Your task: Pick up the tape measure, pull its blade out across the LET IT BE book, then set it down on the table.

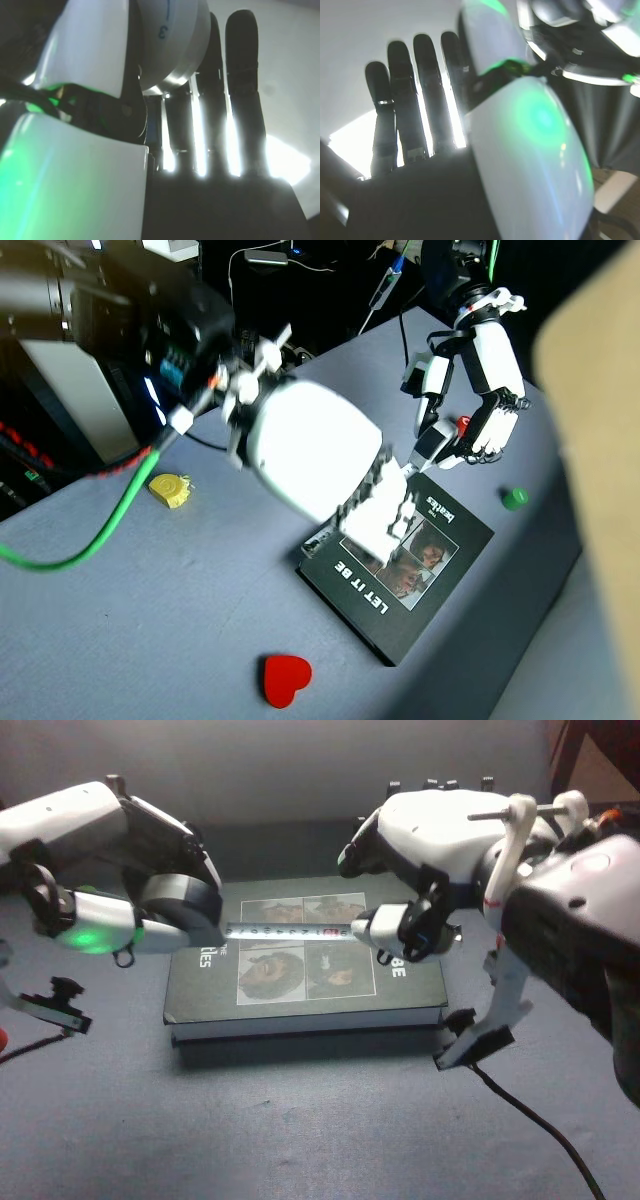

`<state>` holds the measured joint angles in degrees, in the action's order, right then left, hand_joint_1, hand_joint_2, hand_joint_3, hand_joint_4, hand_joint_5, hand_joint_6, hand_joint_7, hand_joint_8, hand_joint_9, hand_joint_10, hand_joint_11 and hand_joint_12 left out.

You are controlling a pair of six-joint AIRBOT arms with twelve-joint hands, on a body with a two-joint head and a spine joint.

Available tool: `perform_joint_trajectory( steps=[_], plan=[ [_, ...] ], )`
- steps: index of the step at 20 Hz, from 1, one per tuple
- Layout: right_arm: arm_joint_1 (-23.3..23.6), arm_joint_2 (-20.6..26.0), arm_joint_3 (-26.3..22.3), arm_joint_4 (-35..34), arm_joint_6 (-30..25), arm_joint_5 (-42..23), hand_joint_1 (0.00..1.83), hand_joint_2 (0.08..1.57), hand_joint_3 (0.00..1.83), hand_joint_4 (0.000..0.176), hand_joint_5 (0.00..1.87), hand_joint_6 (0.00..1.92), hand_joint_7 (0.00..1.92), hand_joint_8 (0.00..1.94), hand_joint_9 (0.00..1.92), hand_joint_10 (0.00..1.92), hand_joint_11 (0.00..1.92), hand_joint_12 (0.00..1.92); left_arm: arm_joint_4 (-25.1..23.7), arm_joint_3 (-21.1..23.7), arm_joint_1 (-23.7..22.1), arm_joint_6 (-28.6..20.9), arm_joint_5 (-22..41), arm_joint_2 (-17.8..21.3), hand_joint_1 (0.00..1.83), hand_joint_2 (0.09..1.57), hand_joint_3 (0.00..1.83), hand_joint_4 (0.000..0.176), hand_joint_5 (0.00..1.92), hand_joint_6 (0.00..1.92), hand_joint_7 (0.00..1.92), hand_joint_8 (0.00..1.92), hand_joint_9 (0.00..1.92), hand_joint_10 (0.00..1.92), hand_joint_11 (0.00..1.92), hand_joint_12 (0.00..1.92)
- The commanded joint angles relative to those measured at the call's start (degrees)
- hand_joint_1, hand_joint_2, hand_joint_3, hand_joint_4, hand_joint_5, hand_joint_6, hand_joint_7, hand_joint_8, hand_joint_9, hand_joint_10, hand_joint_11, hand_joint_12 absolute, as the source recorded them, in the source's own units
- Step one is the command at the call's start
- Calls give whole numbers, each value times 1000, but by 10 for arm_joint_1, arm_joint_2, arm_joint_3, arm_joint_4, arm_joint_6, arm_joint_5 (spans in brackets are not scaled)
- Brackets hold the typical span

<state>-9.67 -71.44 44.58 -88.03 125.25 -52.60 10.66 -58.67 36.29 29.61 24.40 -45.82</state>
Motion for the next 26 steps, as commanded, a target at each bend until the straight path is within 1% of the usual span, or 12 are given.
perform_joint_trajectory(
  steps=[1,4,11,14,18,20,26],
  plan=[
    [10,0,2,44,2,-10,1054,1169,3,0,720,37,710,24,684,80,214,1247,2,-4,-9,-10,53,5,1378,1086,0,0,961,1000,1184,556,902,1173,704,1054],
    [9,1,3,42,6,-7,1056,1173,4,0,754,45,735,29,704,86,224,1244,2,-11,-10,-10,46,9,1378,1084,0,0,968,981,1183,576,901,1168,718,1064],
    [-7,-2,4,50,8,-9,1057,1172,1,0,759,36,761,30,715,87,208,1230,9,-17,-12,-10,40,8,1379,1082,0,0,971,972,1175,581,917,1160,722,1060],
    [-14,-8,7,70,7,-6,1057,1173,1,0,763,35,762,27,715,86,213,1231,12,-17,-17,-10,38,5,1379,1082,1,0,970,974,1176,579,917,1159,728,1056],
    [-14,-24,25,75,-3,-11,1058,1172,0,0,786,38,766,23,718,85,228,1232,16,-16,-17,-10,38,5,1380,1080,0,0,976,965,1182,568,921,1153,721,1048],
    [-13,-34,39,90,-9,-9,1057,1173,1,0,785,35,771,24,717,84,229,1231,16,-18,-18,-10,37,5,1380,1080,0,0,976,964,1182,567,921,1153,722,1048],
    [-21,-54,58,109,-14,-7,1059,1172,0,0,772,25,785,25,731,88,232,1229,20,-18,-17,-13,37,5,1380,1081,0,0,972,967,1180,568,925,1152,738,1053]
  ],
)
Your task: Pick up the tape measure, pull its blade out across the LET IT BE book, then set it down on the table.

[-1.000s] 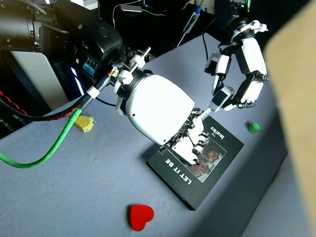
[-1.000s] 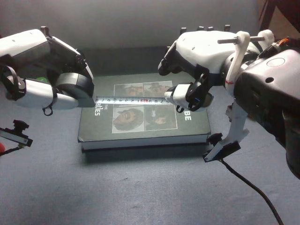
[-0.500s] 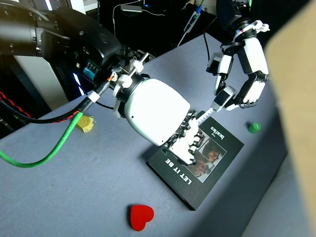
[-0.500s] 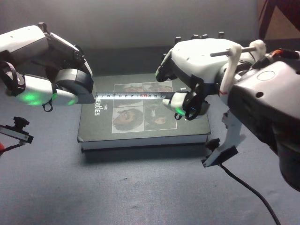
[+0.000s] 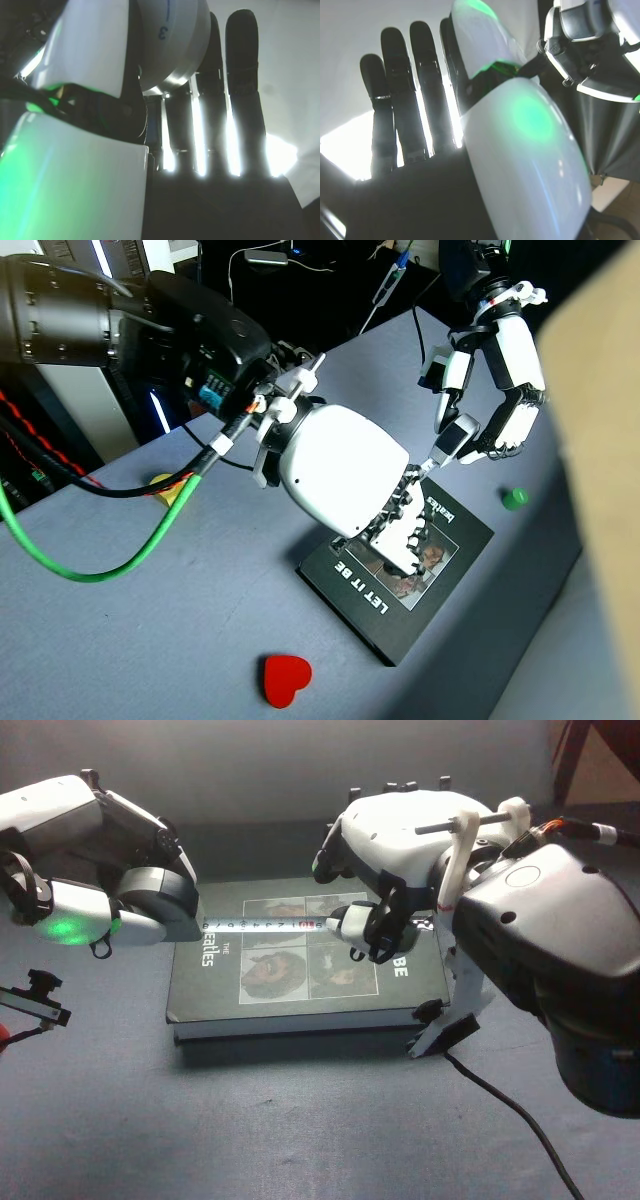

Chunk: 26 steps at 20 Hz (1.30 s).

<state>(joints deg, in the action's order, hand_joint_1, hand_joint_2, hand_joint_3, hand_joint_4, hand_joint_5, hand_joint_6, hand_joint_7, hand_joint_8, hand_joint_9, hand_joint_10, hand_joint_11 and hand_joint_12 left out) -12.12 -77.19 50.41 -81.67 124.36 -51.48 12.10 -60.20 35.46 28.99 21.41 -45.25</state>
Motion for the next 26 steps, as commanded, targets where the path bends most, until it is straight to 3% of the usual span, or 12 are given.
perform_joint_trajectory(
  steps=[1,26],
  plan=[
    [2,1,2,46,-5,-20,1061,1170,0,0,774,23,788,23,733,88,237,1227,8,-3,-9,-7,67,-1,1379,1082,0,0,970,976,1180,562,922,1156,736,1051],
    [-24,-10,15,74,-5,-30,1046,1176,1,0,781,14,786,9,739,82,244,1228,13,-2,-6,-7,68,0,1380,1082,0,0,959,984,1192,547,924,1156,734,1063]
  ],
)
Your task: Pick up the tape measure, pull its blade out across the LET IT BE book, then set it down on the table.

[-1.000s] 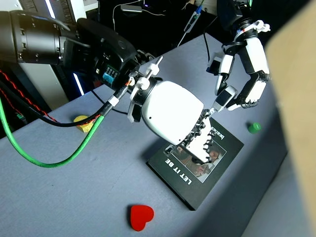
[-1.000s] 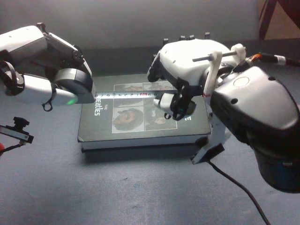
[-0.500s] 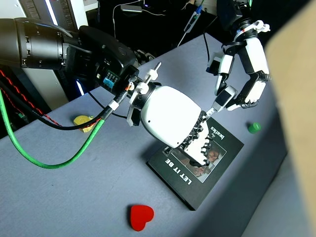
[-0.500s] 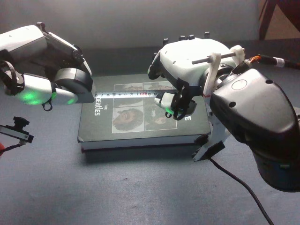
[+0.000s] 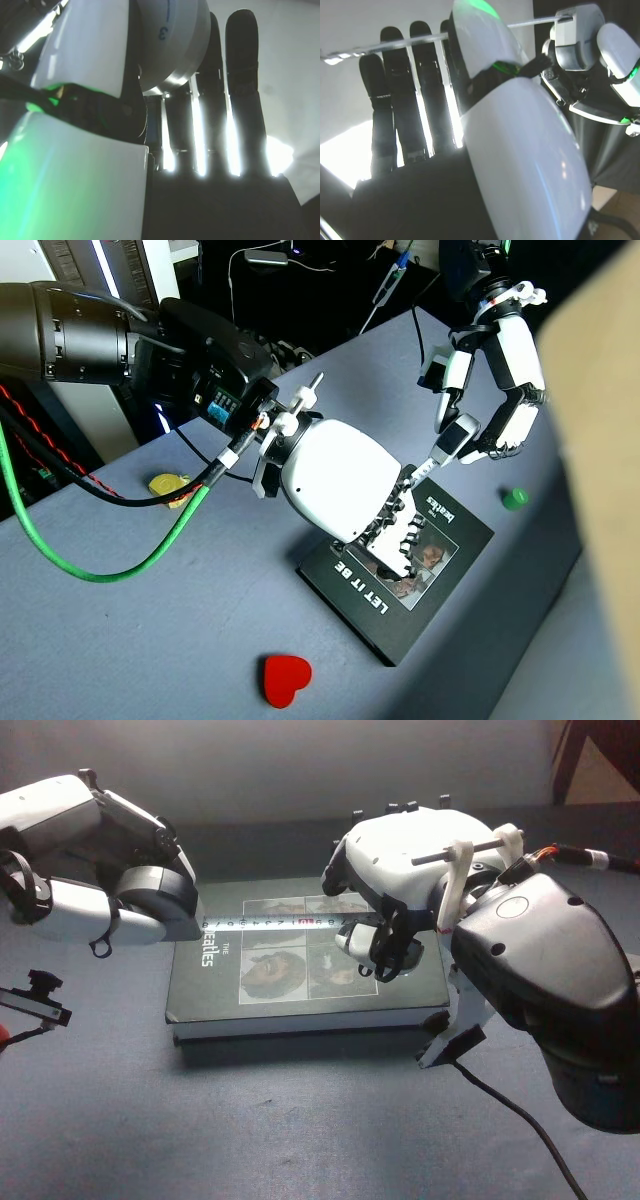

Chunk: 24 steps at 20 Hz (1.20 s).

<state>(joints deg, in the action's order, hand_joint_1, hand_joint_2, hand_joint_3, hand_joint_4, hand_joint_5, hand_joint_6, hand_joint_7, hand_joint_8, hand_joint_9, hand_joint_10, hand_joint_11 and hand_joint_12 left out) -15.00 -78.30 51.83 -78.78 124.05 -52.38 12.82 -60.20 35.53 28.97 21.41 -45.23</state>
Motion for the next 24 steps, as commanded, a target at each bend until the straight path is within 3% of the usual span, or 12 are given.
perform_joint_trajectory(
  steps=[1,24],
  plan=[
    [5,2,1,45,-2,-20,1046,1176,1,0,781,13,786,9,740,83,243,1227,6,-2,-6,-7,68,0,1380,1082,0,0,959,984,1192,547,924,1156,731,1062],
    [8,3,1,55,-8,-17,1036,1176,0,0,800,12,814,10,767,89,273,1230,6,-1,-6,-7,68,1,1381,1074,0,0,980,960,1223,493,927,1137,722,1032]
  ],
)
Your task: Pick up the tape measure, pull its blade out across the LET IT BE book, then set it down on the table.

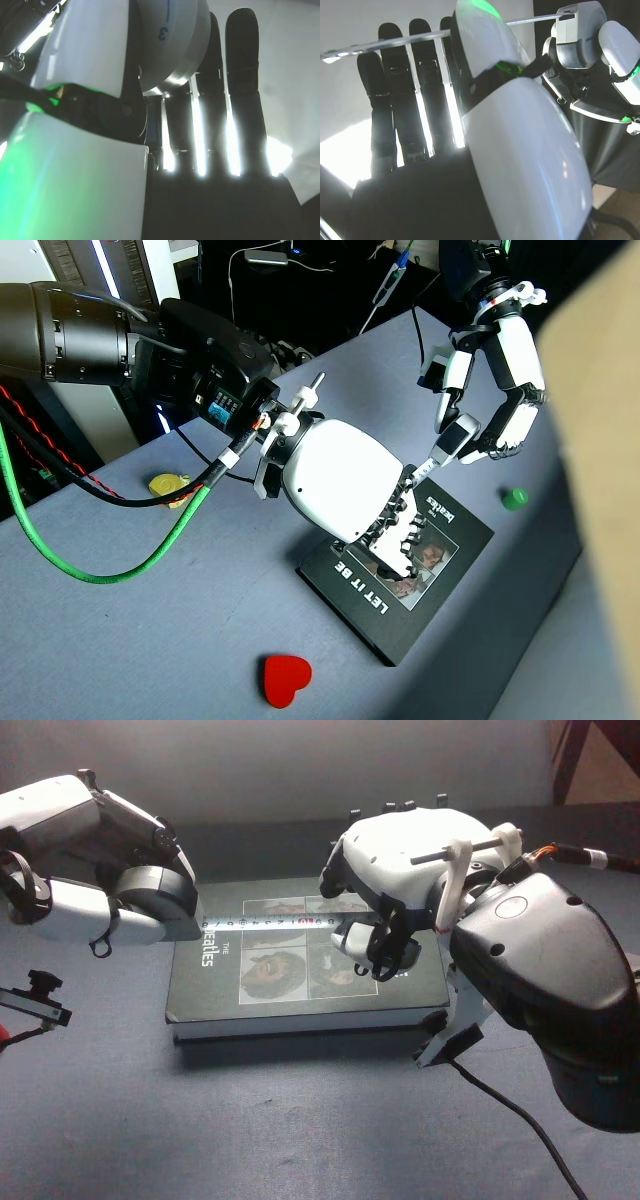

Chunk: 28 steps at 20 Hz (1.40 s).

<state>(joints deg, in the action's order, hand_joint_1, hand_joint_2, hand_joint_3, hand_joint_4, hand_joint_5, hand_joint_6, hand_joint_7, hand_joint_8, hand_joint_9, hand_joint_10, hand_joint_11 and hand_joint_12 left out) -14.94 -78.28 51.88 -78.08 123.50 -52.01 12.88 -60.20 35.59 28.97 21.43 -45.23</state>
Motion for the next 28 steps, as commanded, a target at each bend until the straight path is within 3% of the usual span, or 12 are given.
perform_joint_trajectory(
  steps=[1,24,25,26,27,28],
  plan=[
    [6,3,1,48,-3,-21,1036,1176,0,0,803,13,814,10,767,89,273,1230,5,0,-6,-7,68,1,1381,1074,0,0,977,957,1224,495,928,1137,728,1034],
    [8,4,1,50,-8,-18,1034,1187,5,0,837,20,889,33,844,120,345,1250,10,-2,-7,-8,68,1,1382,1074,0,0,978,953,1214,512,936,1129,738,1030],
    [8,4,1,50,-9,-18,1146,1213,0,0,786,1000,905,925,914,192,450,1263,10,-2,-7,-8,69,1,1382,1074,0,0,979,955,1213,512,936,1129,740,1030],
    [8,4,1,50,-9,-18,1171,1206,0,0,753,1205,899,1152,916,428,519,1340,10,-2,-7,-8,69,1,1381,1074,0,0,978,955,1213,512,936,1130,740,1030],
    [8,4,1,51,-9,-17,1315,1184,0,0,778,1174,935,1090,777,1240,559,1401,10,-2,-7,-8,70,1,1381,1074,0,0,978,956,1213,512,936,1130,739,1029],
    [8,4,1,51,-9,-17,1346,1172,0,0,805,1157,956,1056,755,1395,600,1437,10,-2,-7,-8,70,1,1381,1074,0,0,978,956,1212,513,936,1130,737,1029]
  ],
)
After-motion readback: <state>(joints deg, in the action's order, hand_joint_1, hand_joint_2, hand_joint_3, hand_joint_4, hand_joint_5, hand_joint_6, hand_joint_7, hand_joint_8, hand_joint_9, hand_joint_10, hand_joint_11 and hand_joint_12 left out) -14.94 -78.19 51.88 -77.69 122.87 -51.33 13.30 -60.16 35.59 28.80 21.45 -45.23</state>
